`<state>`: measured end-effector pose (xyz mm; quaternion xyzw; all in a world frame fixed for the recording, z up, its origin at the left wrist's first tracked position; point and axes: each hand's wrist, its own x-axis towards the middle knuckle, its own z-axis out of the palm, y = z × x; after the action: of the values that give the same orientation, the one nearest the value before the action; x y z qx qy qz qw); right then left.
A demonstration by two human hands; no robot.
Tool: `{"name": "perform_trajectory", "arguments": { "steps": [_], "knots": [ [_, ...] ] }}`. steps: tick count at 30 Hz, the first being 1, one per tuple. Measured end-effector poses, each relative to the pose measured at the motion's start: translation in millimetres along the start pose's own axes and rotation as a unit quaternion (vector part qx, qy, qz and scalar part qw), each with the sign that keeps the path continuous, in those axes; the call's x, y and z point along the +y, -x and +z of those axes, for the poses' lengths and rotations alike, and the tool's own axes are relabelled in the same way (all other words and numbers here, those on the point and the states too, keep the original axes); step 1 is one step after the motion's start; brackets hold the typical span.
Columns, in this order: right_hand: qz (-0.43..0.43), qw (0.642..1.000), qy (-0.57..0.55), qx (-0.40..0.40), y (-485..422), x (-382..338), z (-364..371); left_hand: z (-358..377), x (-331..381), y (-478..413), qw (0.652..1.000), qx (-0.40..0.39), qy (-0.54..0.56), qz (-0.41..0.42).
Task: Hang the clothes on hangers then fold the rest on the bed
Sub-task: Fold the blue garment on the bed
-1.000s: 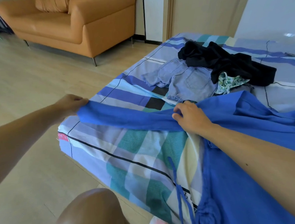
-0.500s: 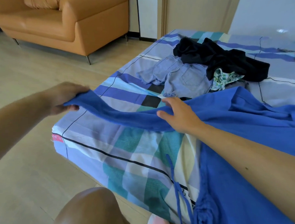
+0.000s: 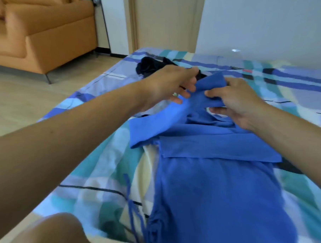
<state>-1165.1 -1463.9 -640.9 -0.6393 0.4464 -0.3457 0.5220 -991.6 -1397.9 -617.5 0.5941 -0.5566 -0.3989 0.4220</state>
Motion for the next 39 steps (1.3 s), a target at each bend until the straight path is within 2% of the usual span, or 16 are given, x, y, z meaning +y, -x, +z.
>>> {"name": "perform_trajectory", "arguments": {
  "steps": [3,6,8,11,13,17,21,25,28,31,33,35,37,39],
  "knots": [
    [0.042,0.996,-0.001,0.074,0.5,22.3,-68.6,33.5,-15.0,-12.1,0.986,-0.024,-0.160,0.048],
    [0.095,0.990,0.046,0.098,8.5,62.2,-120.9,55.1,-47.3,-20.0,0.946,-0.086,-0.311,0.034],
    [0.137,0.978,0.119,0.107,10.7,99.5,-145.5,67.9,-74.1,-25.8,0.919,-0.125,-0.374,0.014],
    [0.182,0.933,0.298,0.084,6.0,151.2,-168.9,80.4,-109.4,-41.8,0.892,-0.168,-0.420,-0.004],
    [0.152,0.914,0.369,0.068,-1.7,167.2,-175.7,79.8,-123.9,-57.1,0.879,-0.145,-0.455,0.001],
    [0.017,0.916,0.397,0.058,-37.9,167.6,-170.7,63.4,-140.5,-95.0,0.831,0.007,-0.553,0.059],
    [-0.004,0.912,0.409,0.034,-85.3,165.8,-157.1,48.9,-149.2,-133.7,0.891,0.068,-0.449,-0.001],
    [0.020,0.874,0.486,0.015,-123.0,170.2,-135.2,55.6,-153.0,-156.9,0.884,0.096,-0.456,0.039],
    [0.057,0.850,0.523,-0.005,-144.7,178.9,-125.8,54.4,-154.6,-172.8,0.905,0.132,-0.401,0.056],
    [0.052,0.884,0.462,0.056,-168.2,179.9,-137.8,41.9,-151.0,-188.8,0.923,0.165,-0.345,0.049],
    [0.052,0.916,0.385,0.101,-182.7,174.6,-150.0,34.8,-149.0,-198.9,0.927,0.159,-0.339,0.024],
    [0.056,0.931,0.341,0.115,-194.0,171.1,-158.6,31.6,-150.3,-205.7,0.928,0.143,-0.345,0.005],
    [0.092,0.940,0.322,0.065,-194.4,169.1,-162.6,30.4,-154.1,-208.1,0.928,0.115,-0.354,-0.003],
    [0.152,0.938,0.308,-0.036,-183.7,165.0,-166.6,27.6,-154.1,-202.7,0.937,0.069,-0.341,-0.007]
  ]
}}
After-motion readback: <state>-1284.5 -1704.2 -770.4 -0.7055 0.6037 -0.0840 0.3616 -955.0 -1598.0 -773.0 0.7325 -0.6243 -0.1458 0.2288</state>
